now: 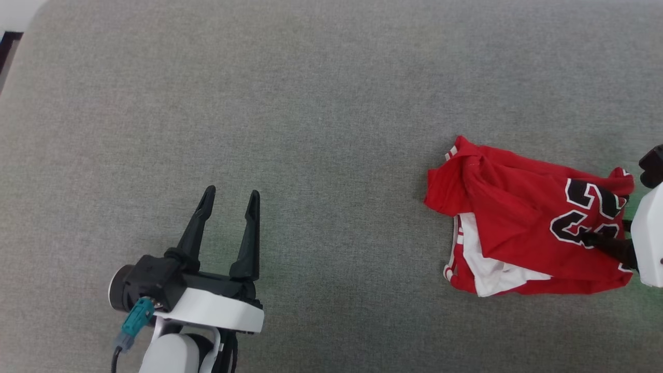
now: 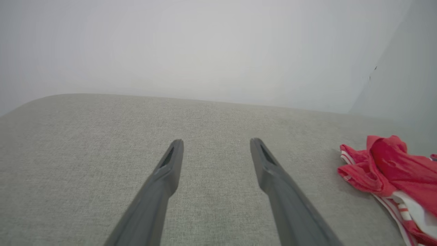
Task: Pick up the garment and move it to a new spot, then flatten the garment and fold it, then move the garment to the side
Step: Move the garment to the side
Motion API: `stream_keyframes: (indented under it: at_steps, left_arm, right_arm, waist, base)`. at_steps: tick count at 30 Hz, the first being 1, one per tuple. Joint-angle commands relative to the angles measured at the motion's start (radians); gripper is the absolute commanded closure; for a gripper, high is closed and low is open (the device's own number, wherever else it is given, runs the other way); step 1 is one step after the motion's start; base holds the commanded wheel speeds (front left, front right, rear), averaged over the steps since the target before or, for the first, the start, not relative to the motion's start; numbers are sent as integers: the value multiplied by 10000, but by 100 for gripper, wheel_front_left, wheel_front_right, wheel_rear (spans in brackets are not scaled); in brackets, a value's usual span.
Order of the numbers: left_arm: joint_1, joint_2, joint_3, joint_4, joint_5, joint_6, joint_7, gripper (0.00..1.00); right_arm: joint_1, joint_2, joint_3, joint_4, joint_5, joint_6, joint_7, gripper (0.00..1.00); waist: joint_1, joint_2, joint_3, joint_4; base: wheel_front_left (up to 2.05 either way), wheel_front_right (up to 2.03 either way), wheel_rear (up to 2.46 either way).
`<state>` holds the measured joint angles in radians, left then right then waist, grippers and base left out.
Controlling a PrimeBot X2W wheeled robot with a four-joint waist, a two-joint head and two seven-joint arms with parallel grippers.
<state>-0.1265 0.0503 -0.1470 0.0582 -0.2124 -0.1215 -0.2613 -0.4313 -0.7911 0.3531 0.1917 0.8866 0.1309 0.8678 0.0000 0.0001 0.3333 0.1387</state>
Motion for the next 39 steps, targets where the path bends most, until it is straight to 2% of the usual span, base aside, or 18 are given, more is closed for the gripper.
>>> stream_keyframes:
  at_steps: [1, 2, 3, 4, 5, 12, 18, 25, 31, 33, 39]
  left_arm:
    - [-216, 6, -49, 62, -42, 67, -52, 0]
    - [-239, 5, -76, 93, -42, 58, -52, 0]
    - [-265, 8, -91, 141, -38, 56, -52, 0]
    - [-299, 11, -88, 179, -2, 55, -52, 0]
    - [-339, 9, -82, 187, 53, 50, -52, 0]
    - [-361, 9, 66, 95, 365, 4, -52, 0]
    - [-516, 9, 127, -131, 777, -58, -51, 0]
    - [-1143, 174, -21, -56, 1172, -90, -52, 0]
    - [-2022, 520, -456, 82, 1451, -102, -52, 0]
    - [-2551, 711, -724, 151, 1497, -104, -52, 0]
    - [-3502, 1049, -1129, 186, 1593, -95, -52, 0]
  right_arm:
    - [113, 294, 279, 187, -21, -4, -58, 0]
    - [120, 388, 347, 199, -12, -4, -178, 20]
    - [148, 473, 393, 239, 53, -4, -269, 64]
    - [167, 524, 458, 243, 101, -4, -365, 96]
    - [166, 552, 460, 259, 147, -4, -508, 100]
    - [33, 407, 21, 476, 325, -29, -1699, 100]
    - [41, 285, -842, 834, 482, -10, -3027, 100]
    - [85, -139, -1772, 1663, 387, -7, -4033, 100]
    - [-418, -601, -2397, 2898, 38, -7, -4899, 100]
    - [-820, -834, -2585, 3734, -260, -7, -5418, 100]
    - [-1891, -1073, -2826, 5502, -683, -6, -6622, 100]
  waist:
    - [0, -1, 148, 105]
    - [0, -1, 177, 102]
    - [0, -1, 197, 94]
    - [0, -1, 210, 73]
    - [0, -1, 221, 35]
    - [0, -1, 158, -367]
    - [0, -1, 217, -1017]
    - [0, -1, 719, -1866]
    - [0, -1, 1491, -2376]
    - [0, -1, 1891, -2490]
    - [0, -1, 2552, -2504]
  base:
    - [0, 0, 0]
    - [0, 0, 0]
    - [0, 0, 0]
    - [0, 0, 0]
    - [0, 0, 0]
    - [0, 0, 0]
    - [0, 0, 0]
    - [0, 0, 0]
    - [0, 0, 0]
    - [0, 0, 0]
    - [0, 0, 0]
